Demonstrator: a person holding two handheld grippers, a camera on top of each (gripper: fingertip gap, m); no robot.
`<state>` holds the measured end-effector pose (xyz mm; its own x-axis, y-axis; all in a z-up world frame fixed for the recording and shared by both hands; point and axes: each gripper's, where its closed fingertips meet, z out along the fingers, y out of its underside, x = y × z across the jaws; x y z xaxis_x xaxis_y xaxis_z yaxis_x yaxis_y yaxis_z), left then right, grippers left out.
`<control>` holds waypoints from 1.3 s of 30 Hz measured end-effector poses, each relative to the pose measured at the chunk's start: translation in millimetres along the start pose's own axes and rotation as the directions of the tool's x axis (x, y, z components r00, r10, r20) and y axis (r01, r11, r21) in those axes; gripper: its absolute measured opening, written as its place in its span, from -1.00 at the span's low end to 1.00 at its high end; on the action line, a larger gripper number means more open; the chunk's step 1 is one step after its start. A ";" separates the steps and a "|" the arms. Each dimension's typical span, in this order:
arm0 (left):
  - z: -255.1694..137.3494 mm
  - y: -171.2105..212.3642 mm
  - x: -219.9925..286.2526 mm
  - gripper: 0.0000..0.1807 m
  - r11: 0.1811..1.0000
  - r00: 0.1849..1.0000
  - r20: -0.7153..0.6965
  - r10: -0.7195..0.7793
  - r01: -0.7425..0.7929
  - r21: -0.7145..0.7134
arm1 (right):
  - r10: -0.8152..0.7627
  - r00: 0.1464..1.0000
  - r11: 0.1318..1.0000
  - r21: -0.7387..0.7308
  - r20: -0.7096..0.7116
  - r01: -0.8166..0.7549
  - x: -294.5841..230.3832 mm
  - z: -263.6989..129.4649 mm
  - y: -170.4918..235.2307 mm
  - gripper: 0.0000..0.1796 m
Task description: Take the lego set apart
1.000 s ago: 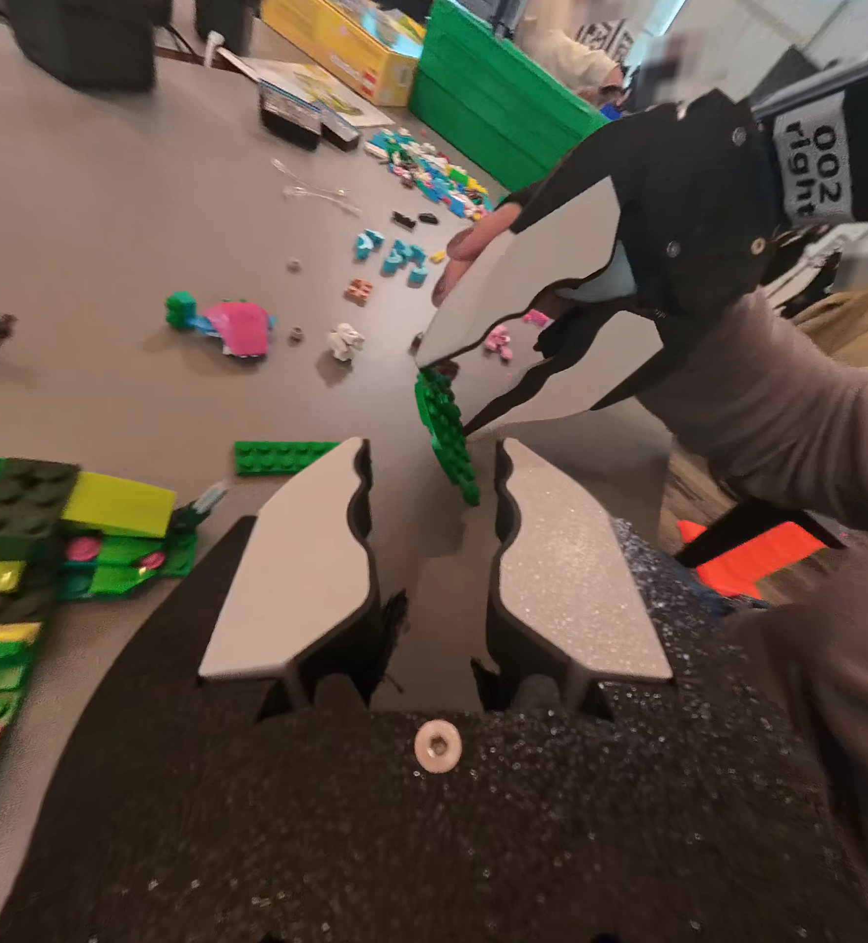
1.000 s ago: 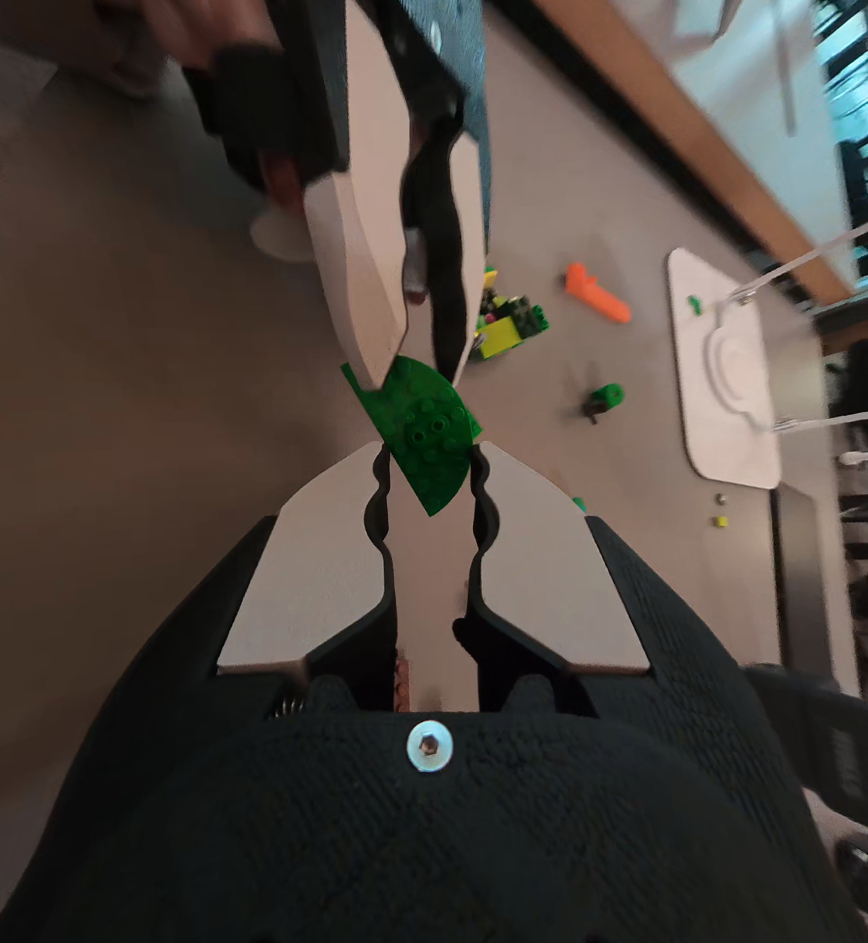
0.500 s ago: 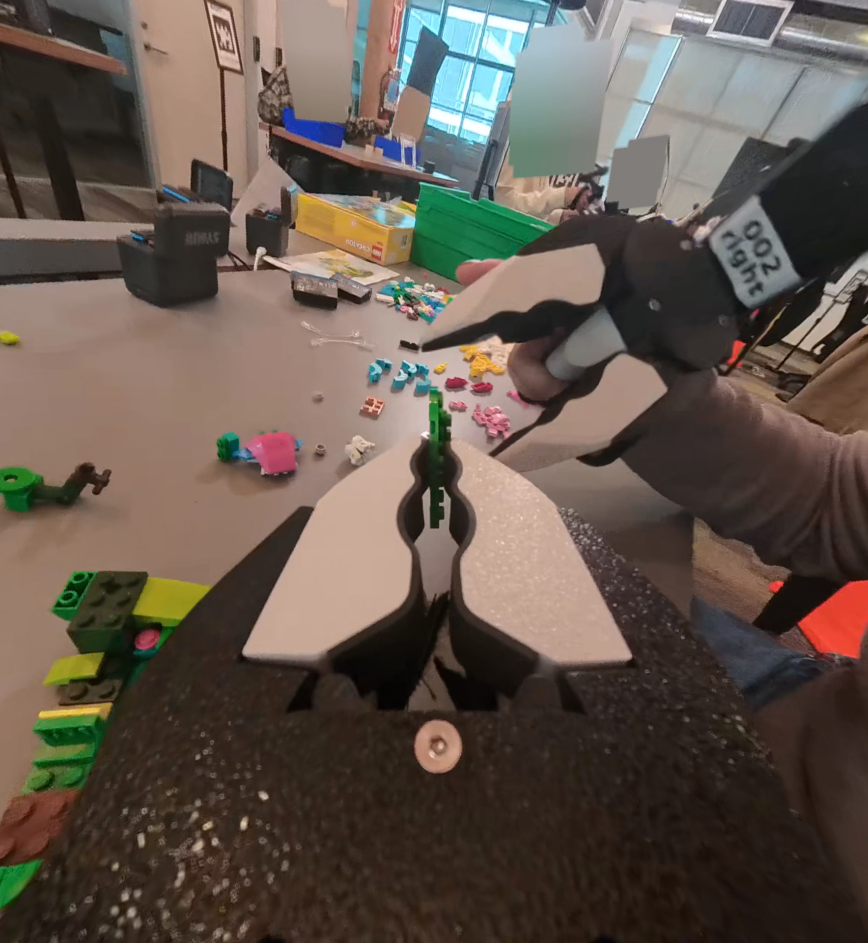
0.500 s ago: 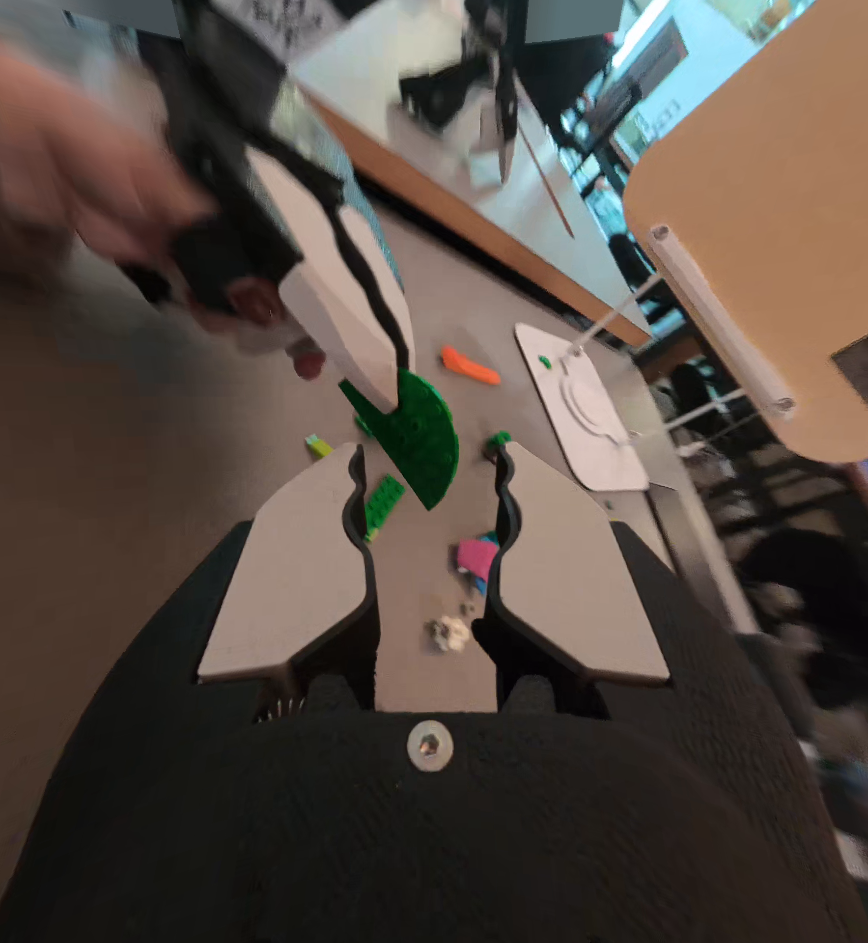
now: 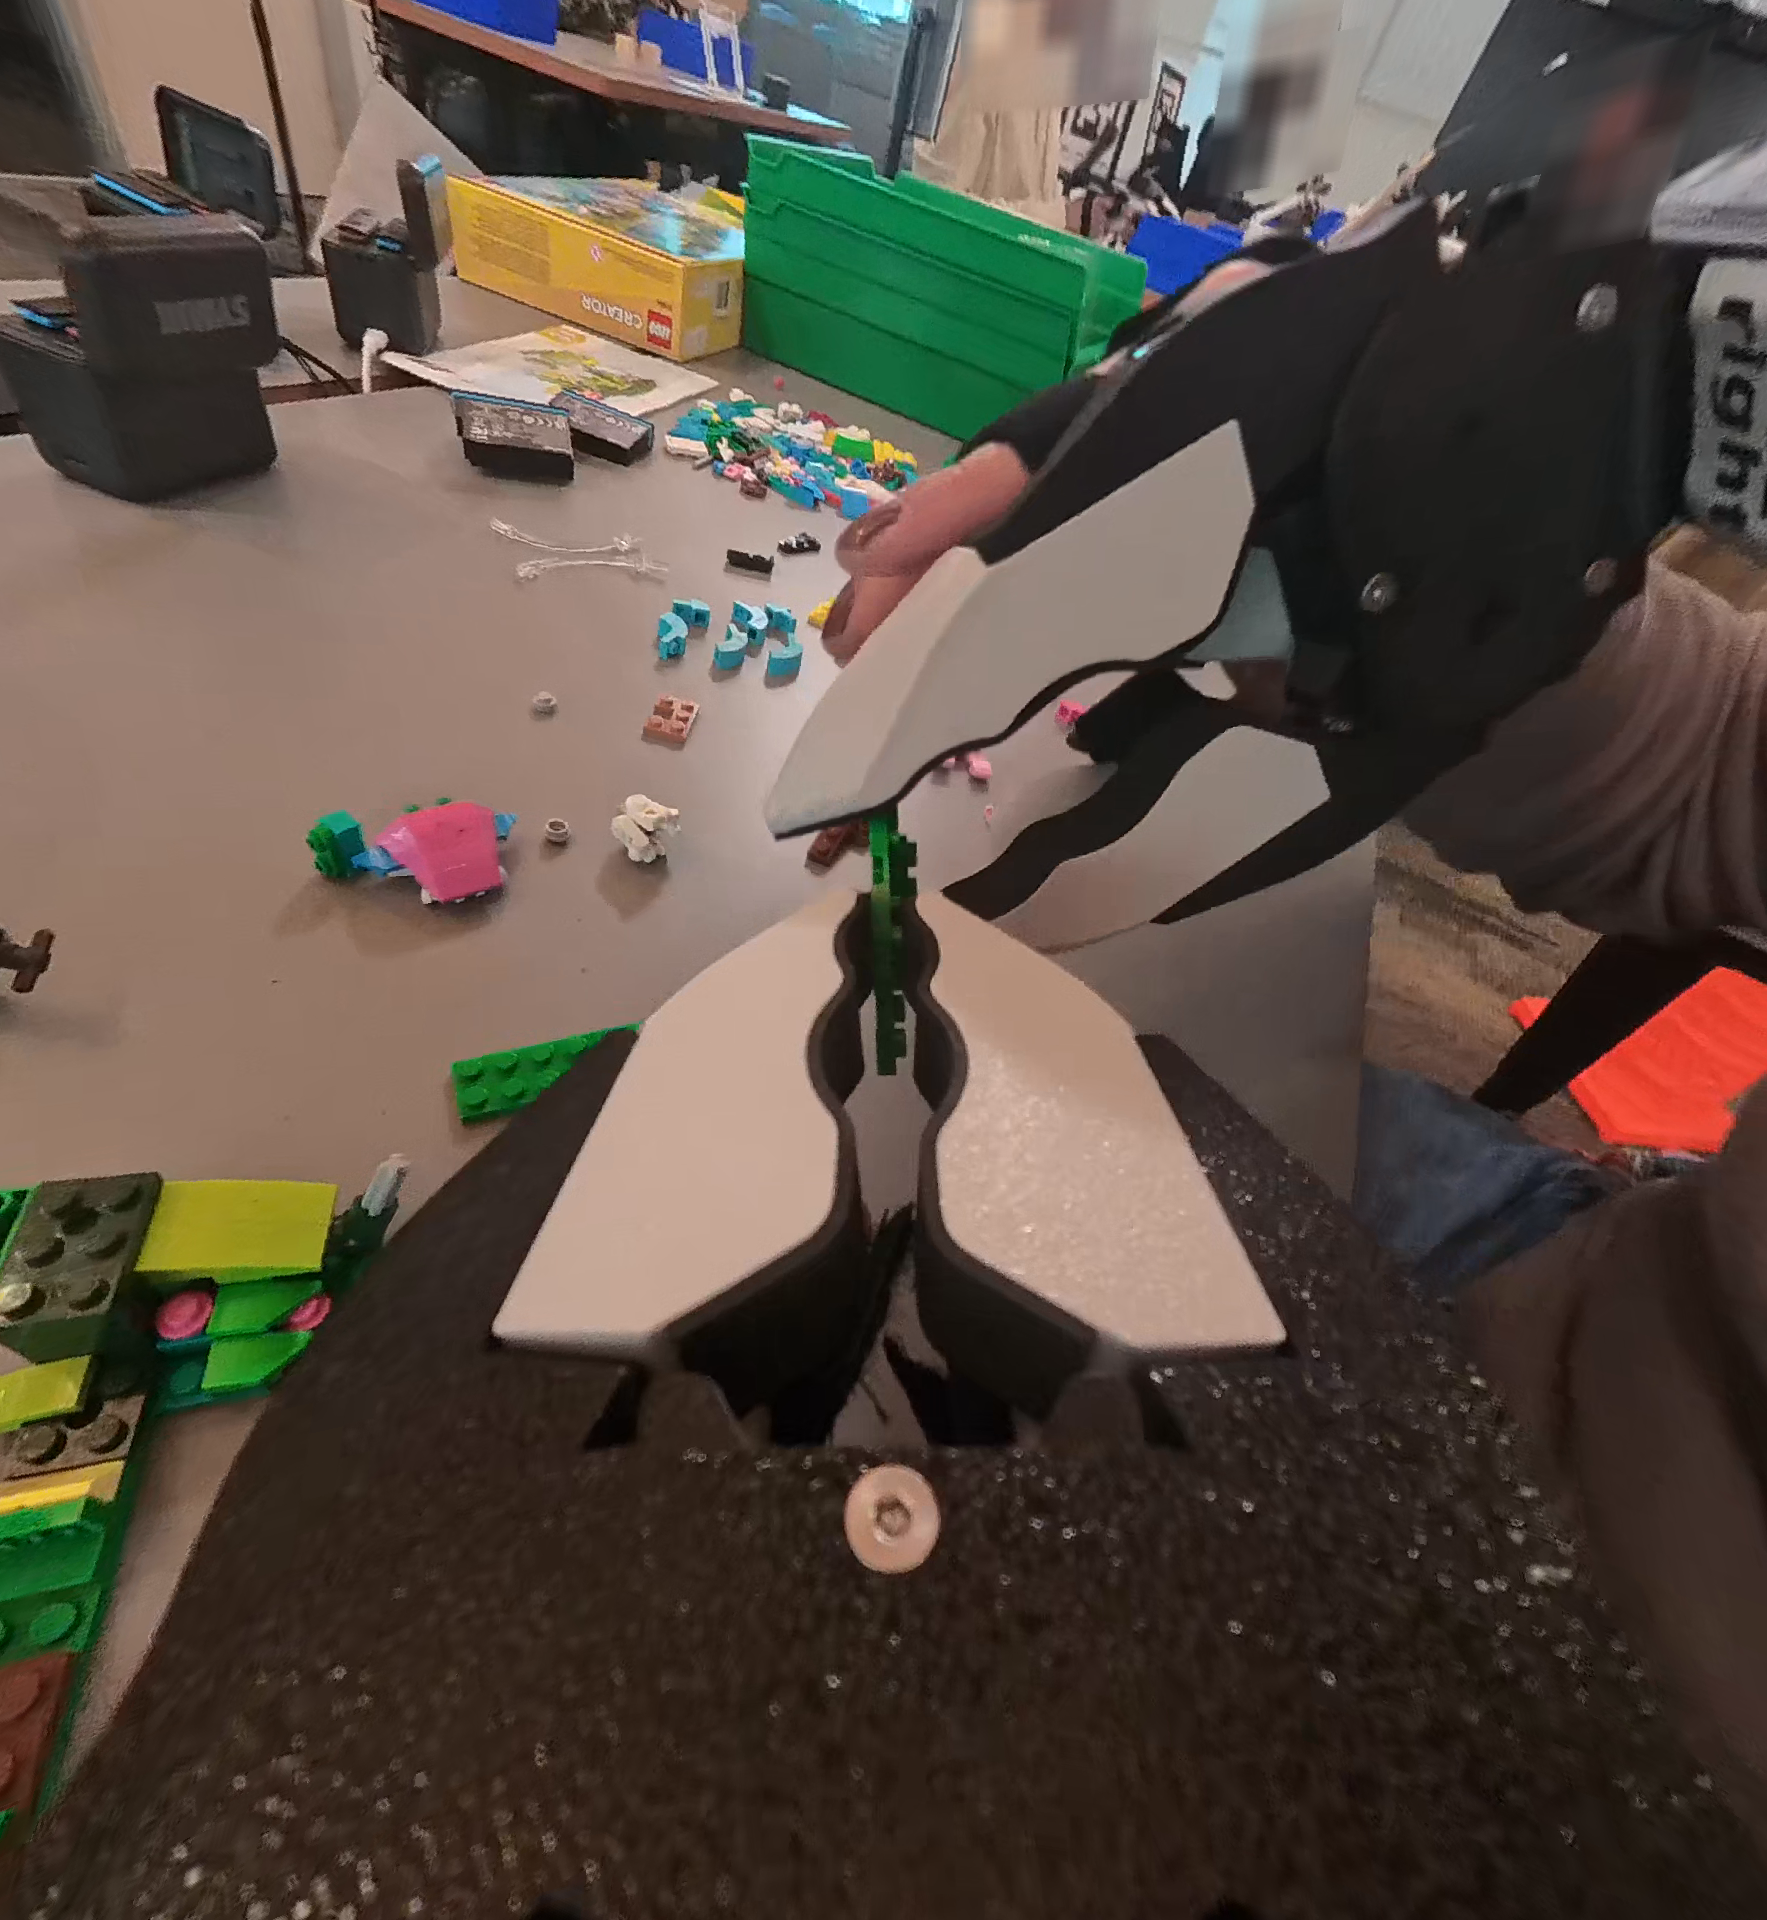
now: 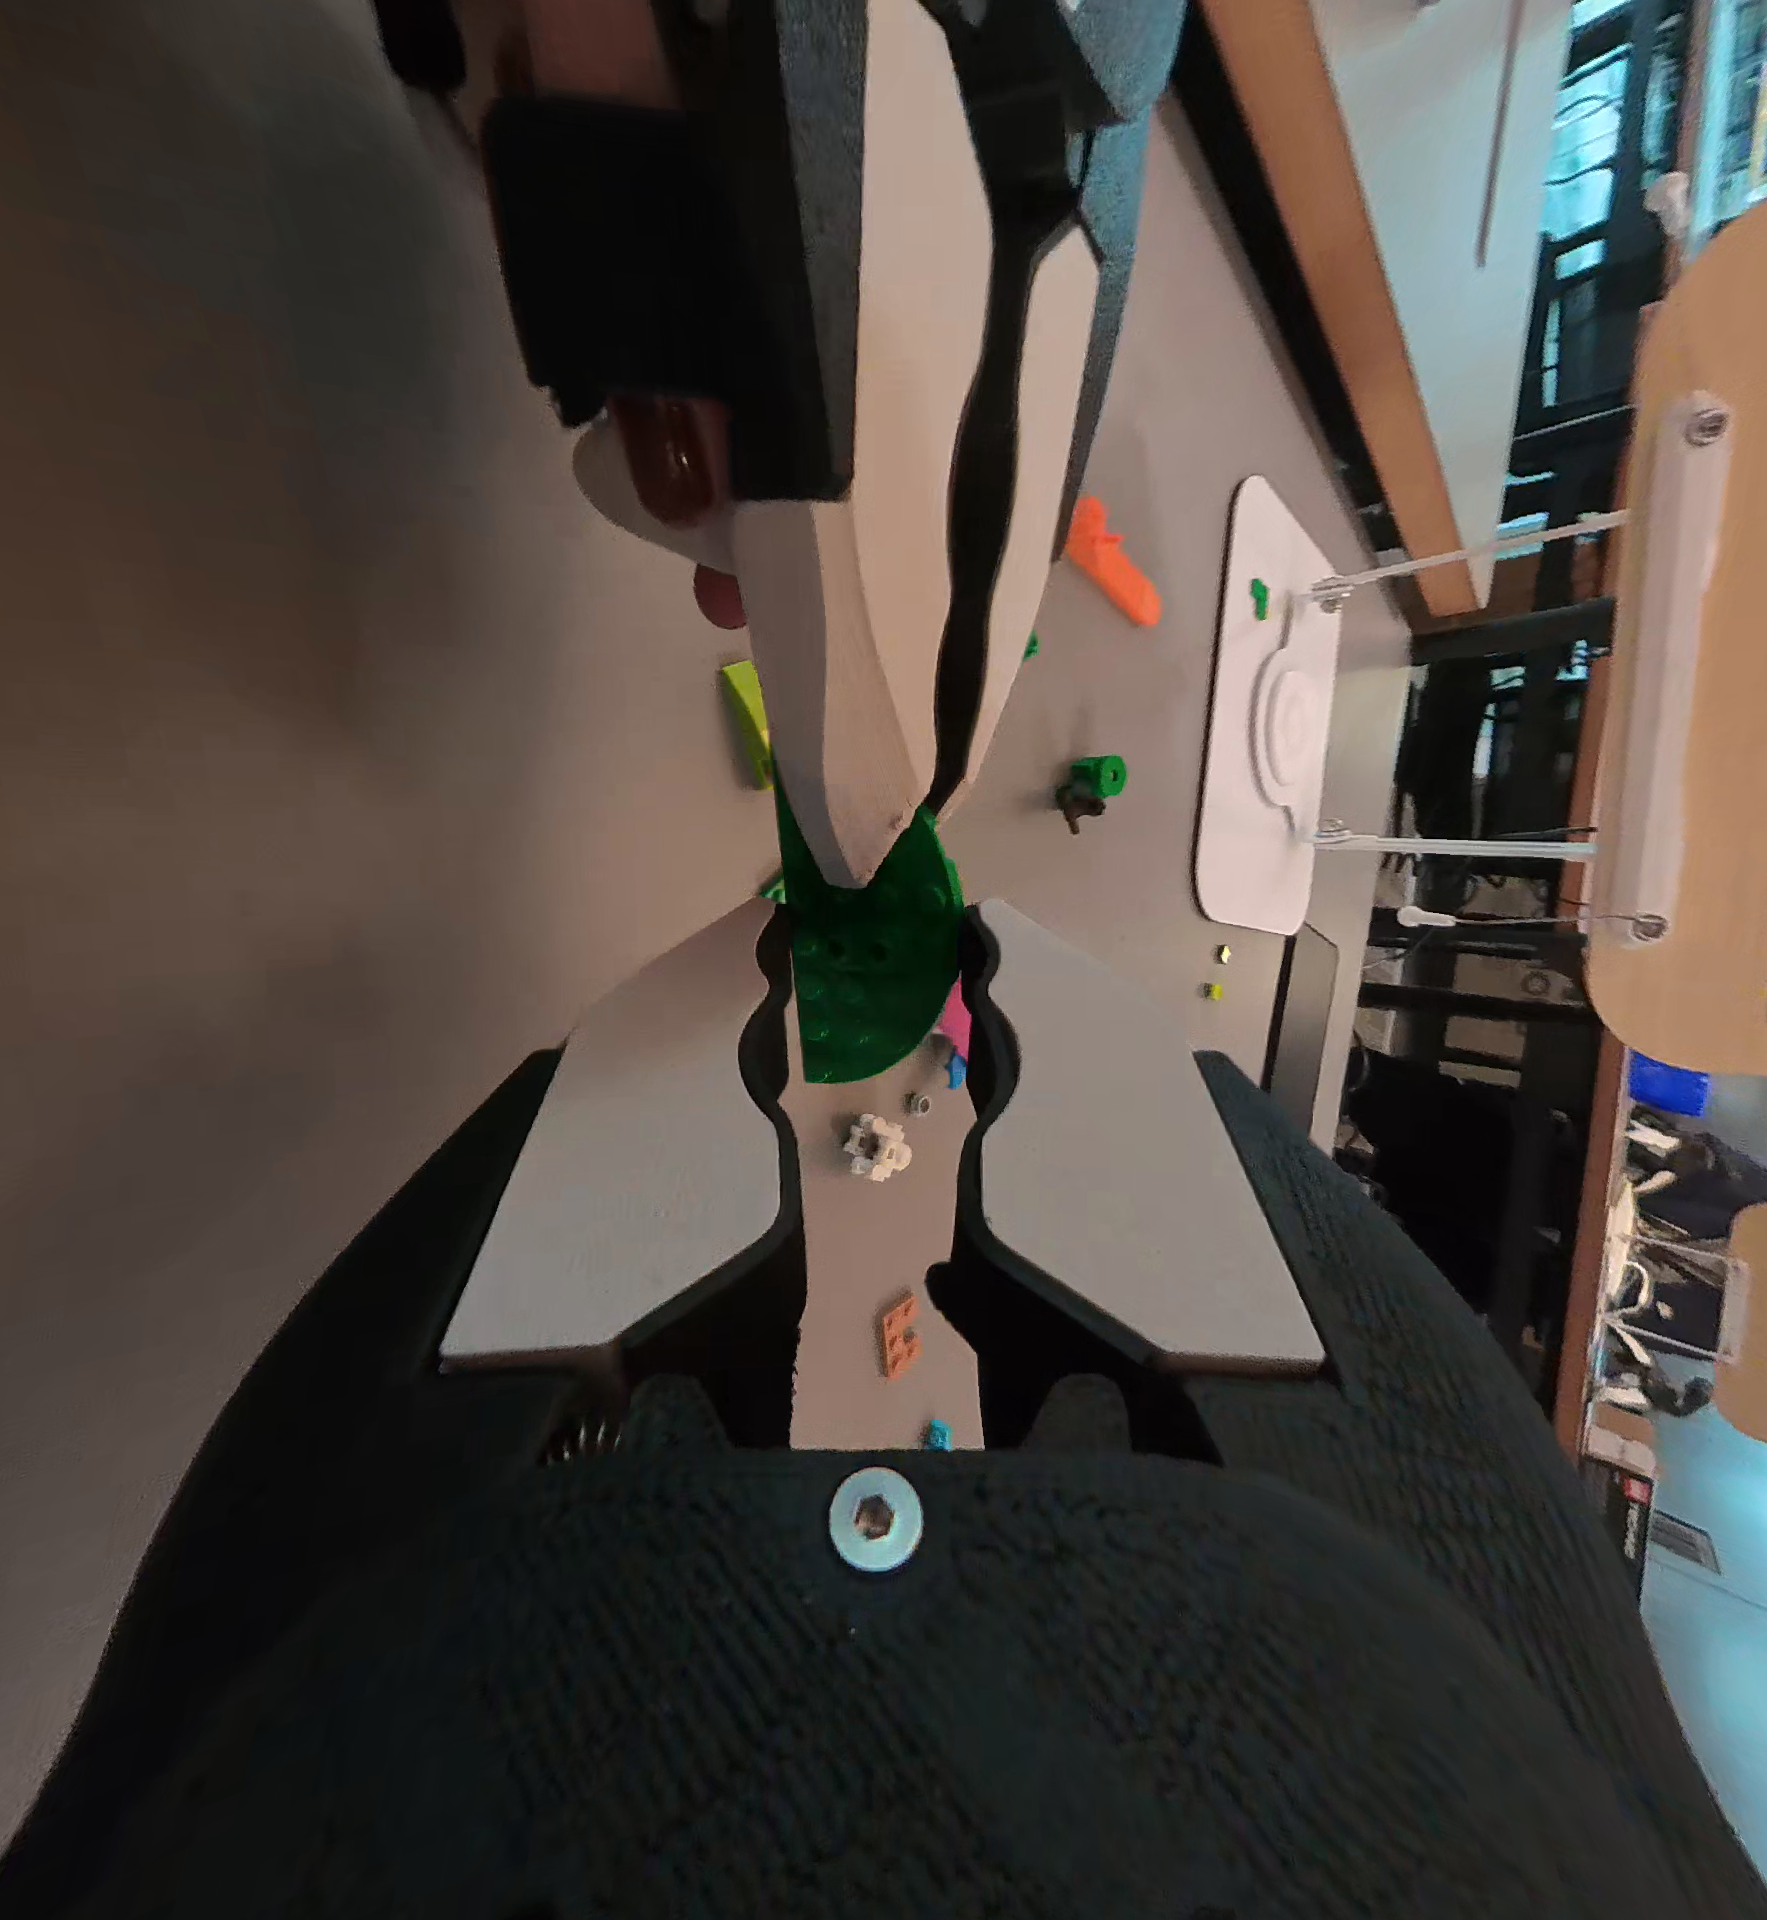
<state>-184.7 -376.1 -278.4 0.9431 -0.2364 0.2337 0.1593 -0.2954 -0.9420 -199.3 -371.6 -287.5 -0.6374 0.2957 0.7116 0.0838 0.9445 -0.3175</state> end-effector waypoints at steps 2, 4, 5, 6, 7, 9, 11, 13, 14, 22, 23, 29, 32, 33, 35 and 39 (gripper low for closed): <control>1.1 1.8 2.0 -0.95 1.000 1.000 -0.009 0.015 -0.015 -0.011 | -0.011 0.999 1.000 -0.017 0.031 0.011 -3.1 -0.6 0.7 -0.67; 1.8 2.5 2.8 -0.95 0.999 0.999 -0.006 0.034 -0.035 -0.016 | -0.026 0.999 0.999 -0.031 0.041 0.027 -4.2 -1.1 1.2 -0.68; 1.9 2.3 2.5 -0.95 0.999 0.999 -0.002 0.040 -0.040 -0.017 | -0.032 0.999 0.999 -0.033 0.039 0.033 -4.0 -1.1 1.3 -0.68; 2.0 1.9 2.0 -0.95 0.999 0.999 0.002 0.042 -0.042 -0.015 | -0.032 0.999 0.999 -0.028 0.031 0.033 -3.4 -0.7 1.2 -0.68; 1.8 0.9 1.3 -0.95 0.999 0.999 0.007 0.046 -0.046 -0.007 | -0.026 0.999 0.999 -0.020 0.019 0.026 -2.1 -0.6 1.1 -0.68; 0.5 -3.5 -5.1 -0.95 0.998 0.997 0.051 0.053 -0.054 0.025 | 0.017 0.999 1.000 0.001 -0.031 -0.017 5.7 -0.9 3.9 -0.62; -7.2 -17.7 -27.1 -0.96 0.989 0.980 0.197 0.030 -0.057 0.134 | 0.135 0.983 0.989 0.074 -0.124 -0.126 23.6 -4.4 7.2 -0.56; -19.9 -35.1 -36.2 -0.96 0.956 0.972 0.234 -0.032 -0.039 0.292 | 0.331 0.916 0.930 0.243 -0.225 -0.277 49.1 -14.5 6.1 -0.56; -26.9 -42.9 -39.0 -0.96 0.930 0.970 0.232 -0.075 -0.015 0.366 | 0.438 0.866 0.871 0.352 -0.241 -0.343 59.7 -21.8 1.7 -0.56; -57.9 -88.1 -22.9 -0.96 0.728 0.971 0.096 -0.219 0.097 0.679 | 0.507 0.786 0.748 0.634 -0.354 -0.196 88.3 -53.9 -61.7 -0.87; -58.5 -91.5 -18.6 -0.96 0.721 0.974 0.085 -0.208 0.094 0.686 | 0.494 0.793 0.763 0.616 -0.356 -0.198 90.5 -52.3 -66.4 -0.86; -68.1 -101.0 -8.6 -0.96 0.689 0.983 0.087 -0.160 0.048 0.724 | 0.474 0.809 0.804 0.545 -0.349 -0.237 100.7 -50.8 -75.3 -0.92; -74.4 -103.4 -2.4 -0.95 0.671 0.992 0.080 -0.097 0.006 0.741 | 0.444 0.841 0.819 0.520 -0.309 -0.242 100.4 -53.3 -83.7 -0.93; -75.8 -103.3 -1.8 -0.95 0.675 0.993 0.091 -0.081 -0.013 0.738 | 0.427 0.855 0.833 0.495 -0.294 -0.246 100.5 -53.1 -85.7 -0.94; -79.4 -104.7 -1.1 -0.95 0.671 0.992 0.109 -0.069 -0.034 0.741 | 0.377 0.884 0.868 0.439 -0.278 -0.232 102.1 -52.6 -89.8 -0.94; -89.2 -109.0 1.2 -0.94 0.674 0.980 0.199 -0.027 -0.129 0.727 | 0.281 0.932 0.908 0.379 -0.228 -0.180 106.0 -53.2 -100.8 -0.94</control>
<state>-227.0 -426.8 -153.9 0.9776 -0.0391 0.2068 0.1980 0.5043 -0.8405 -234.6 -427.8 -146.7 -0.3958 0.5733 0.7174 -0.0996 0.7498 -0.6541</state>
